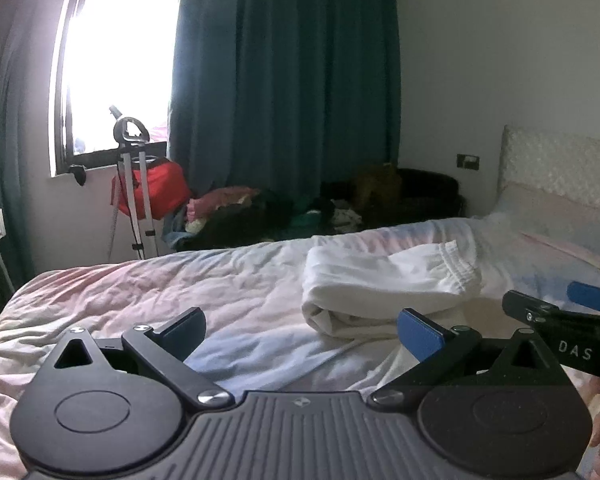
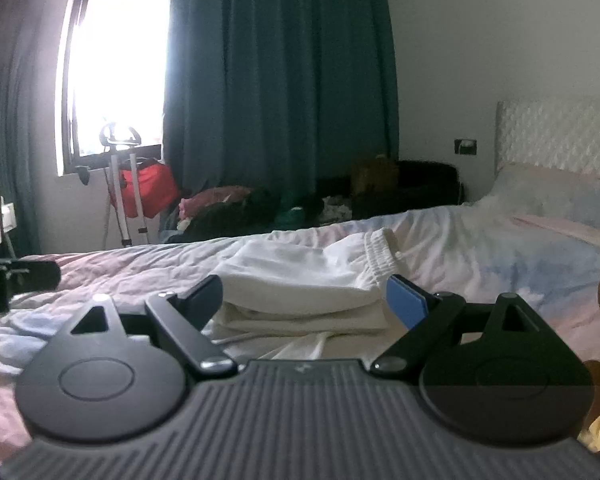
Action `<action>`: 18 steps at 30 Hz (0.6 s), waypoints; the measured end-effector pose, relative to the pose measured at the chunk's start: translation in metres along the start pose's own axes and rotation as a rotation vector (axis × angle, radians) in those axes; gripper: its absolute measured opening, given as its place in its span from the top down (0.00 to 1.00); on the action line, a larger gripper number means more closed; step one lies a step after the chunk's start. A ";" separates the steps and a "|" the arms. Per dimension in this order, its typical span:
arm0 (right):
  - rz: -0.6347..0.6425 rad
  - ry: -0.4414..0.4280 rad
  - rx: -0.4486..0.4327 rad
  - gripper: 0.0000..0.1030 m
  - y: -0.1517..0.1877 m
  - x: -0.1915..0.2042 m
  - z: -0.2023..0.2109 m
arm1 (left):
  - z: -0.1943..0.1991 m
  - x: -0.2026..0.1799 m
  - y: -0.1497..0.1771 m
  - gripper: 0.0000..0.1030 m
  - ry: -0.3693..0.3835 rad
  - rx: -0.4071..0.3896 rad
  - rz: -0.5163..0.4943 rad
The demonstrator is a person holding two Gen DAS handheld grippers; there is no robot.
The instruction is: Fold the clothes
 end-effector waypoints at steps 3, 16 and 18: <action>-0.011 0.004 0.006 0.12 0.001 -0.002 0.000 | 0.001 -0.001 0.002 0.00 -0.007 -0.004 -0.008; -0.024 0.012 0.027 0.12 0.003 -0.004 0.000 | 0.005 0.003 0.006 0.00 -0.019 0.007 0.011; -0.023 0.012 0.028 0.12 0.002 -0.004 0.000 | 0.007 0.004 0.006 0.00 -0.018 0.006 0.012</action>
Point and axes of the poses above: each gripper's, at about its wrist camera, not at the fingertips, and z roughly against the way its jaws point, x to its left, y to its underside, the point moved 8 cm from there along -z, roughly the way its jaws point, and after that the axes turned 3 degrees about -z, right-handed, at the moved point
